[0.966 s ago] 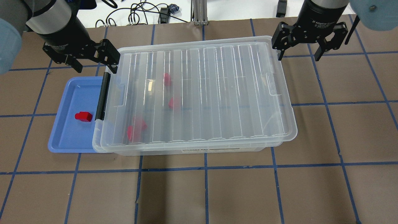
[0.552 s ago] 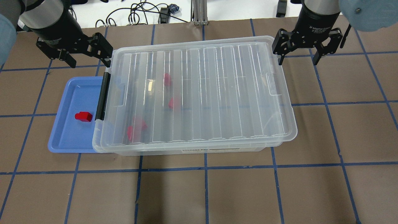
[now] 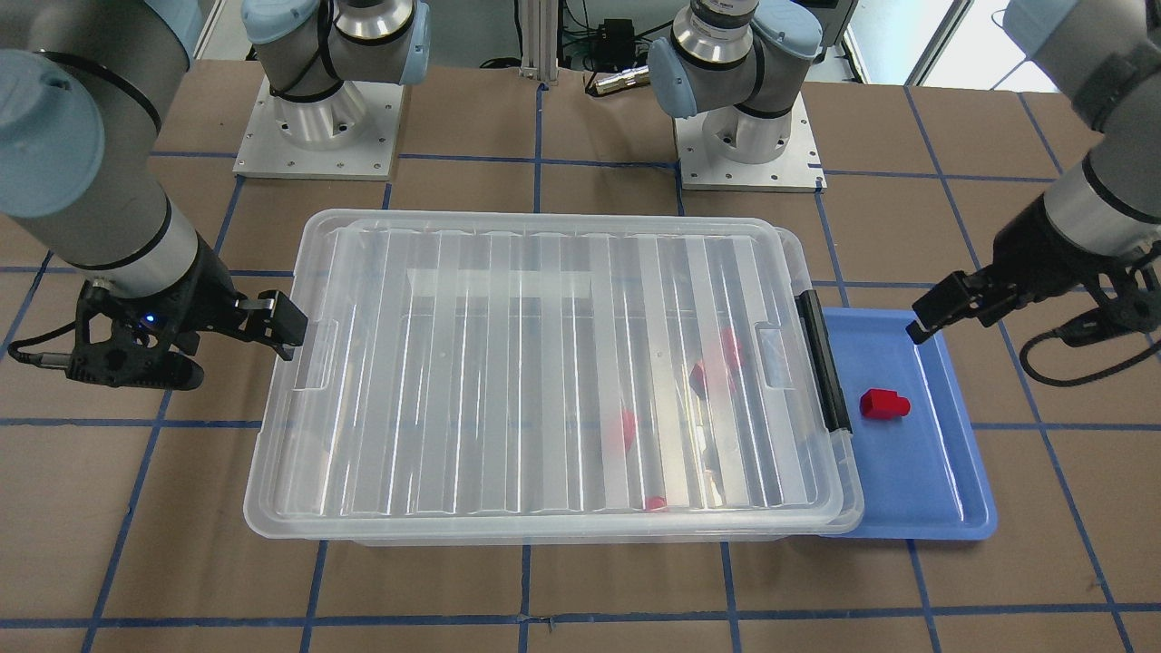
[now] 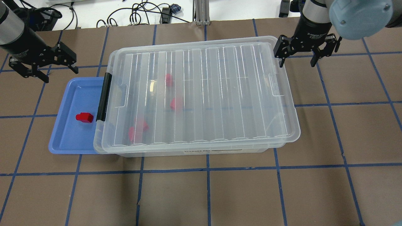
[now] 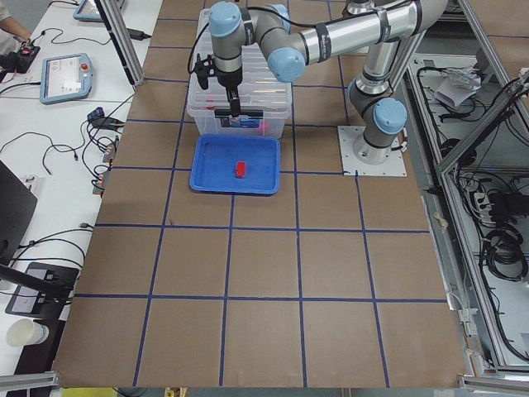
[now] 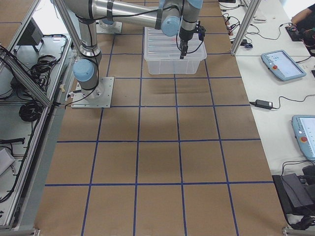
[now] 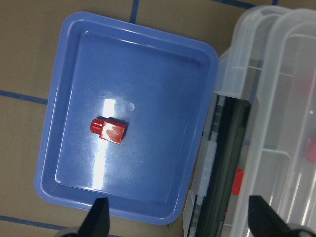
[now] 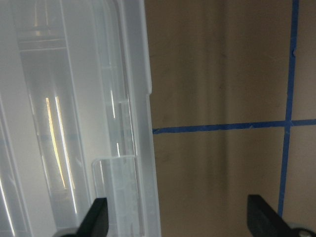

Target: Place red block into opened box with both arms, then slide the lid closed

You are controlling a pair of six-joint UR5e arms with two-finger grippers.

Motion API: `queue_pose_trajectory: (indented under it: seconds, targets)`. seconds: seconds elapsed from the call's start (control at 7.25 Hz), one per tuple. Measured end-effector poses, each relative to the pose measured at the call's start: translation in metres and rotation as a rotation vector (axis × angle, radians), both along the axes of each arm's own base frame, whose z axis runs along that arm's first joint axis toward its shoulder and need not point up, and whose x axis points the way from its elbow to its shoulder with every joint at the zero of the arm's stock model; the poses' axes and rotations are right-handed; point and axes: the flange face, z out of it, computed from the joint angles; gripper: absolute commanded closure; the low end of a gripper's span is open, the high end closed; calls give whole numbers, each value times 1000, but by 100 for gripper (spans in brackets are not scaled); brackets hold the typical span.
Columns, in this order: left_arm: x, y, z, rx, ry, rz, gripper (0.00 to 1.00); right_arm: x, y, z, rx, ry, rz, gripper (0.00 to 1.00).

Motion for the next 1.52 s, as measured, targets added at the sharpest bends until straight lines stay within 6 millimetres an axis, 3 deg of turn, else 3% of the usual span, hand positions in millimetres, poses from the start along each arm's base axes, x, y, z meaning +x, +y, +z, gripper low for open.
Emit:
queue_pose_trajectory:
  seconds: [0.28,0.83,1.24,1.38,1.52]
  targets:
    - [33,-7,-61,-12,10,53,0,-1,-6,-15,12,-4,46,0]
    - [32,12,-161,-17,-4,116,0,-5,-3,-41,45,1,59,0]
    - [34,16,-200,-17,-40,133,0,-31,-4,-47,50,0,29,0]
    - [35,15,-206,-21,-45,132,3,-37,-5,-48,51,-1,22,0]
    - [35,15,-211,-21,-46,130,13,-41,-5,-48,51,-1,17,0]
